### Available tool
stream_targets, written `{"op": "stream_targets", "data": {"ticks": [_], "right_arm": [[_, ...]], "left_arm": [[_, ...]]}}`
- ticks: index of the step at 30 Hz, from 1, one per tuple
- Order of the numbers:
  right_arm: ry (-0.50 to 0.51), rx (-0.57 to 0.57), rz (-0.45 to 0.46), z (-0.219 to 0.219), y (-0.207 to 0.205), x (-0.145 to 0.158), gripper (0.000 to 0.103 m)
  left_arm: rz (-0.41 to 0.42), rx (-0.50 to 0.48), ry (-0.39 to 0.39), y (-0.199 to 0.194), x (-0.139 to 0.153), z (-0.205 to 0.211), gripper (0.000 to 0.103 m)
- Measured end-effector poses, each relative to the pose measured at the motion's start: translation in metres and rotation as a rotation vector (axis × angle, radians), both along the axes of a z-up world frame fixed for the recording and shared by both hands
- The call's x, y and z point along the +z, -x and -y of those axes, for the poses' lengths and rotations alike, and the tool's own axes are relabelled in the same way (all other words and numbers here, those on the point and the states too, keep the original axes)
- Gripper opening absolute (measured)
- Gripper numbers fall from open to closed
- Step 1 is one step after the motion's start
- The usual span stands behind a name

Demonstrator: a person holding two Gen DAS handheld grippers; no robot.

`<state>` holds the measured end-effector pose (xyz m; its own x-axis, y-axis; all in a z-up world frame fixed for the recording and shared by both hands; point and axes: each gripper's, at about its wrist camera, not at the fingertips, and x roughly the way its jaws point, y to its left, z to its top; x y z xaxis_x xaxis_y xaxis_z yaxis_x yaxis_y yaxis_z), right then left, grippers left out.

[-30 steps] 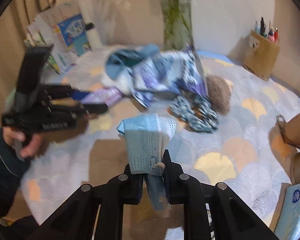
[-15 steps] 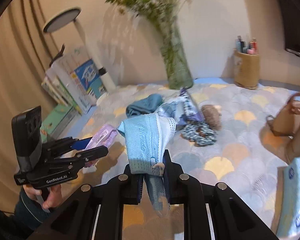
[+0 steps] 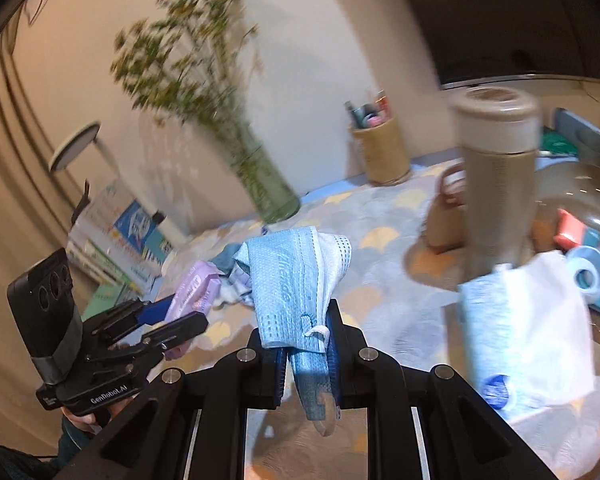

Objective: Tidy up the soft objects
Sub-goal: 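Carry the purple packet and blue mask toward the glass plate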

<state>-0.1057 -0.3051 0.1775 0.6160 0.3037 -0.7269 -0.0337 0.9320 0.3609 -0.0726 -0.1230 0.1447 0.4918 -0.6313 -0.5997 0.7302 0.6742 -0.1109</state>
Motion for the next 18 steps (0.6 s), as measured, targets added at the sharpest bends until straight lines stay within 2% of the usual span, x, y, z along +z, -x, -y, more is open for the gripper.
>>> {"op": "stream_targets", "data": {"ticks": [10,16,18], "right_arm": [[0.034,-0.236,0.079,0.099,0.039,0.037,0.016],[0.004,-0.416,0.068,0.166,0.040,0.040,0.016],[0.013,-0.467,0.057,0.184,0.037,0.041,0.016]], "left_arm": [[0.039,-0.178,-0.017,0.014,0.014,0.105,0.035],[0.027,-0.256,-0.022,0.013,0.015,0.167,0.035],[0.031,-0.299,-0.047,0.015,0.014,0.190,0.035]]}}
